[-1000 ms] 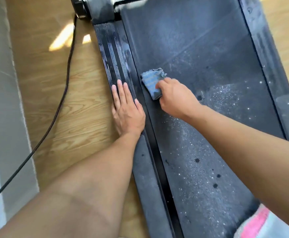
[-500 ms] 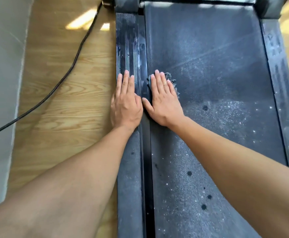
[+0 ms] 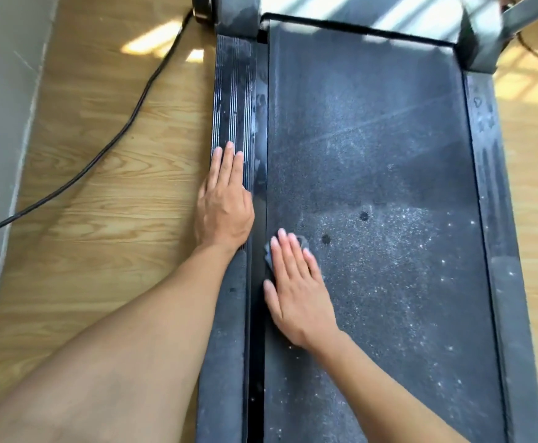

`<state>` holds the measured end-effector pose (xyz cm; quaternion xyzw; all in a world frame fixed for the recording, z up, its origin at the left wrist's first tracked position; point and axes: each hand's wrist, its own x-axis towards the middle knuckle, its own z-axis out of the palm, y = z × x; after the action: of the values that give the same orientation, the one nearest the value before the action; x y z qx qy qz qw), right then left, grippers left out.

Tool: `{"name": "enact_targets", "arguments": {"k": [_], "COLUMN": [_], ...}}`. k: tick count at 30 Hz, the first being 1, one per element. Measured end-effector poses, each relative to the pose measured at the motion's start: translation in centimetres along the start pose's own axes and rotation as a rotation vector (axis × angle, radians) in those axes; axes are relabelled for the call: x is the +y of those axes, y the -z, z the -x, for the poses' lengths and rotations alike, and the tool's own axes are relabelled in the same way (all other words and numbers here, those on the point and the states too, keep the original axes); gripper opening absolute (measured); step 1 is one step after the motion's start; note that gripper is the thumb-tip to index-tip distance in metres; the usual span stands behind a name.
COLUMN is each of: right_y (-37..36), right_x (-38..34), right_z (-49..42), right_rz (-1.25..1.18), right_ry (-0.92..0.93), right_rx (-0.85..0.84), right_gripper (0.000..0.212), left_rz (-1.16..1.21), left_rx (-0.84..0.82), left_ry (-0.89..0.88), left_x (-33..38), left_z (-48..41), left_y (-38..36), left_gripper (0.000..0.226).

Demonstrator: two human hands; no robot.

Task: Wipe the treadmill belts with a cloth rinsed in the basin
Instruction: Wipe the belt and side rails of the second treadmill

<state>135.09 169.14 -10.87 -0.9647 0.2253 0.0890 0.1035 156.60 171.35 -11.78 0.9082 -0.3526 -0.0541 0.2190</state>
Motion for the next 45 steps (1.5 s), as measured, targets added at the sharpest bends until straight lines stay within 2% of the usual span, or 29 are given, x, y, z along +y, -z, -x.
{"name": "enact_targets", "arguments": {"k": [4,6,8,11,14,17,19,23,27,31,35,37,41,43,45], "right_y": [3.4,5.1,5.2,4.0,1.7,-0.8,-1.7,-0.5,2.1,4.7,4.0,2.4,-0.7,-1.4,-0.6], "right_x": [3.4,4.8,5.2,4.0,1.1,-2.0,-2.6,-1.9,1.0,3.6,3.5,2.3,-0.4,-0.4,0.2], "right_z": [-14.2,-19.1,-19.9,-14.2,-3.1,6.5,7.2,1.1,-10.4,-17.7,-11.9,-5.4,8.3,9.1,5.3], "right_rz": [-0.054,-0.075,-0.074,-0.054,-0.029,-0.016,-0.024,-0.046,-0.052,-0.095,-0.073,-0.093,-0.114,-0.094,-0.07], "right_ry": [-0.218,-0.249,-0.235,-0.165,-0.147,-0.201,-0.251,-0.269,-0.296,-0.292,-0.229,-0.226,-0.246,-0.266,-0.303], "right_rx": [0.067,0.045,0.023,0.034,-0.036,-0.087,-0.081,-0.032,0.104,0.054,0.027,0.003,-0.053,-0.059,-0.031], "right_gripper": [0.075,0.078,0.084,0.091,0.09,0.092,0.096,0.098,0.1,0.096,0.098,0.094,0.085,0.085,0.085], "left_rz": [-0.019,-0.033,-0.045,-0.053,-0.048,-0.041,-0.034,-0.041,-0.052,-0.032,-0.095,-0.119,-0.151,-0.164,-0.178], "left_rx": [0.01,0.009,0.01,-0.004,-0.015,-0.017,-0.024,-0.006,0.024,0.047,-0.012,-0.025,-0.03,-0.018,-0.009], "left_ry": [-0.01,-0.013,-0.01,-0.004,0.01,0.023,0.022,0.012,0.001,0.004,0.048,0.094,0.07,0.086,0.088], "left_x": [0.0,0.0,0.1,0.3,0.6,0.8,0.8,0.6,0.5,0.2,1.4,2.0,1.8,1.9,2.0], "left_z": [-0.1,-0.1,-0.1,0.0,0.0,0.2,0.2,0.2,0.1,0.0,0.8,2.6,5.2,5.1,4.9], "left_y": [-0.3,-0.4,-0.3,-0.2,0.3,0.6,0.4,0.0,-0.3,-0.2,0.4,0.6,0.4,0.3,0.0], "left_gripper": [0.066,0.065,0.065,0.066,0.066,0.067,0.067,0.066,0.065,0.062,0.062,0.062,0.065,0.066,0.067]}}
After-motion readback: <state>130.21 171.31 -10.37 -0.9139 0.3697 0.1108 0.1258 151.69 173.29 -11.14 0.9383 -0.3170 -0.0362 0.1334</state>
